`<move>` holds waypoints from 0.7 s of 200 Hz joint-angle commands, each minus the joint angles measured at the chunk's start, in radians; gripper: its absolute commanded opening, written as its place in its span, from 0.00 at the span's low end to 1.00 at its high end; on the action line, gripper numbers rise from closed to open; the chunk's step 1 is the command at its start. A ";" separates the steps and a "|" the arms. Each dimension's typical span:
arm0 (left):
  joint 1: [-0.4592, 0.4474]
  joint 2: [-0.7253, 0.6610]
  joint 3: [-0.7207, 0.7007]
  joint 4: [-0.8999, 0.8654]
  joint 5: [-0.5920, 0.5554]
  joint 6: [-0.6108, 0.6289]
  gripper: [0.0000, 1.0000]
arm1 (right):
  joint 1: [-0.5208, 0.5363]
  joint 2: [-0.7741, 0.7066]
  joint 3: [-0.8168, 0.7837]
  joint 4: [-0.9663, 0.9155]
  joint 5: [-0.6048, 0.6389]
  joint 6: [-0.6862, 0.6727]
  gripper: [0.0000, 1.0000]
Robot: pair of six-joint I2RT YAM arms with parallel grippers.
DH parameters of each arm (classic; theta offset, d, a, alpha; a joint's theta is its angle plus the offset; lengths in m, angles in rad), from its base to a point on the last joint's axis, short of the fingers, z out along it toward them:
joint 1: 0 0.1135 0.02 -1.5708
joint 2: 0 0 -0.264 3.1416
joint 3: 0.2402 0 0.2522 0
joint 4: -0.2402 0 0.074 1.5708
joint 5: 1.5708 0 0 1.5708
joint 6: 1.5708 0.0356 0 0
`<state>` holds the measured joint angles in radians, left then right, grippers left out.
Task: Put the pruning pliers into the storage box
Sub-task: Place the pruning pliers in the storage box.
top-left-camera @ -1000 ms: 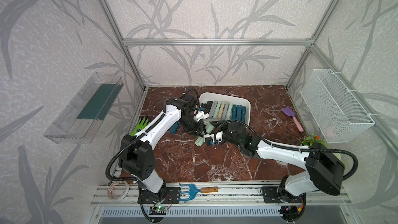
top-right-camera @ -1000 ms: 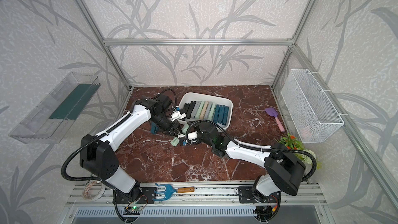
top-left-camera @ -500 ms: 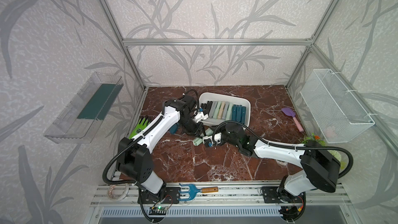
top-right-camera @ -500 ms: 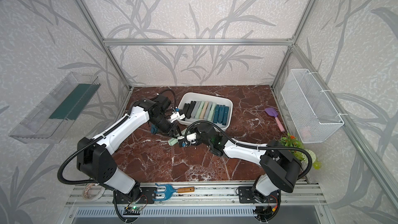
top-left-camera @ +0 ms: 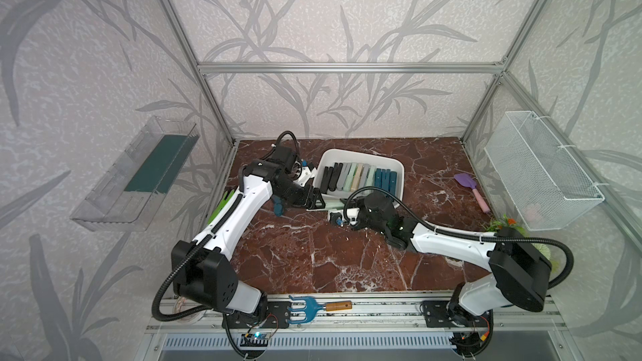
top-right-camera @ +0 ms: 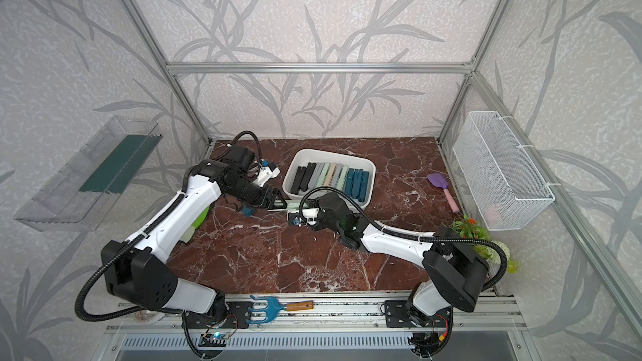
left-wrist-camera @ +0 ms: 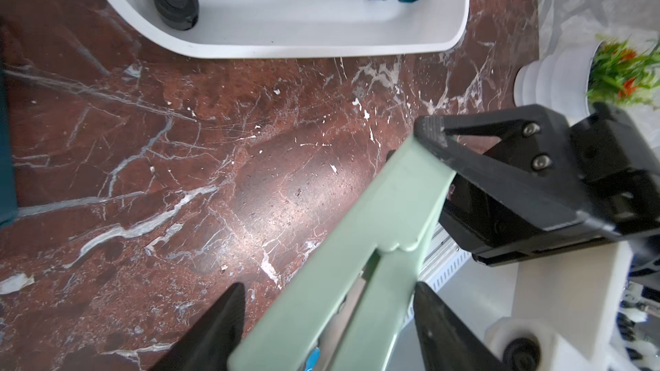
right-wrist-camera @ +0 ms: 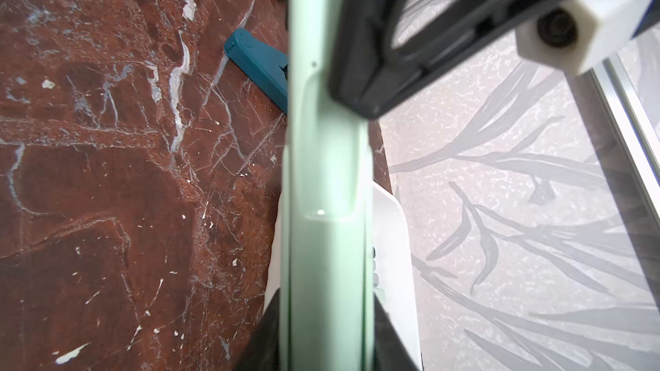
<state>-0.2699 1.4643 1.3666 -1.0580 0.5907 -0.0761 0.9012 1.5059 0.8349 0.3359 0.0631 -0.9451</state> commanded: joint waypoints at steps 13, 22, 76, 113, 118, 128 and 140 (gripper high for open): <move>0.016 -0.013 -0.050 0.055 0.051 -0.007 0.72 | -0.004 -0.024 0.041 -0.006 -0.027 0.080 0.10; 0.018 -0.014 -0.063 0.068 0.058 -0.012 0.72 | -0.005 -0.023 0.045 -0.005 -0.034 0.090 0.10; 0.064 -0.044 -0.072 0.089 0.115 -0.007 0.72 | -0.018 -0.017 0.050 -0.012 -0.039 0.134 0.10; 0.122 -0.094 -0.084 0.101 0.122 -0.019 0.72 | -0.026 -0.011 0.046 -0.001 -0.052 0.165 0.10; 0.134 -0.107 -0.087 0.103 0.123 -0.024 0.72 | -0.028 -0.010 0.044 0.001 -0.055 0.169 0.10; 0.161 -0.138 -0.094 0.118 0.132 -0.041 0.73 | -0.034 -0.011 0.044 0.001 -0.057 0.178 0.10; 0.192 -0.180 -0.106 0.148 0.164 -0.076 0.75 | -0.041 -0.007 0.044 0.003 -0.058 0.190 0.10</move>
<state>-0.1261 1.3689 1.2800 -0.9497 0.7006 -0.1101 0.8749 1.5059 0.8593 0.3084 0.0212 -0.8021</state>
